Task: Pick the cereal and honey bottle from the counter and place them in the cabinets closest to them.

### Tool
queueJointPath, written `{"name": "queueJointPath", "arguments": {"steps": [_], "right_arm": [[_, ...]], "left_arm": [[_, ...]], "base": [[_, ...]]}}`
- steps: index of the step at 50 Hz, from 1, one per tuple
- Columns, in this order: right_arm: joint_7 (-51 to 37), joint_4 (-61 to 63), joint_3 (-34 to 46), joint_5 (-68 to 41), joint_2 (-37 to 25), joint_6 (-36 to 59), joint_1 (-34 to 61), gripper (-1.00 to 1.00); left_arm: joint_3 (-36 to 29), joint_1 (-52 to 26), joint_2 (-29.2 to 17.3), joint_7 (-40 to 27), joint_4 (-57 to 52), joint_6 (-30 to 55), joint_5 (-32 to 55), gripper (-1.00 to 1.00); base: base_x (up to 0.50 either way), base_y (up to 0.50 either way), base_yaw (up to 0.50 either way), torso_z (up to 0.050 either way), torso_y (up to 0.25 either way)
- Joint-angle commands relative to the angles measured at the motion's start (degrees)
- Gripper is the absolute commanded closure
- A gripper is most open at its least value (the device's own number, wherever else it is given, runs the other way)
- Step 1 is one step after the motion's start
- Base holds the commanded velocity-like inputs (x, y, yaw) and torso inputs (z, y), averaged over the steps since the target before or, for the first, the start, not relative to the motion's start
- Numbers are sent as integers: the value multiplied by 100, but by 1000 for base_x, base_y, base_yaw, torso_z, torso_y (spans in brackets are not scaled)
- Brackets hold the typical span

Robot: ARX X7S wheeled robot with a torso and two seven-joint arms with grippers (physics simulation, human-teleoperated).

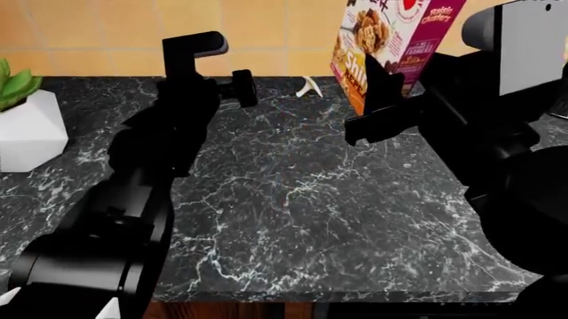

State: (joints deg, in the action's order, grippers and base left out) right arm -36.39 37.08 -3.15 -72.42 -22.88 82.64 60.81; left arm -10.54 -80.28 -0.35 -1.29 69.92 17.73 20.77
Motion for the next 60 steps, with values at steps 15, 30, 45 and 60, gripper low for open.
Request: {"name": "queueJointPath", "arguments": {"steps": [15, 30, 45, 60], "right_arm": [[271, -381, 924, 244, -346, -92, 221, 100], [234, -553, 952, 121, -427, -189, 376, 100], [167, 328, 899, 399, -558, -776, -243, 100], [-1085, 2286, 1351, 1641, -968, -2014, -1508, 100]], "left_arm": [[413, -54, 33, 517, 507, -296, -232, -100], [239, -40, 33, 469, 507, -349, -212, -100], [94, -30, 33, 409, 507, -379, -149, -100], [186, -33, 33, 389, 507, -367, -211, -100]], "base": [[500, 183, 0, 0, 1], [500, 151, 0, 0, 1], [200, 0, 0, 0, 0], [0, 0, 0, 0, 0]]}}
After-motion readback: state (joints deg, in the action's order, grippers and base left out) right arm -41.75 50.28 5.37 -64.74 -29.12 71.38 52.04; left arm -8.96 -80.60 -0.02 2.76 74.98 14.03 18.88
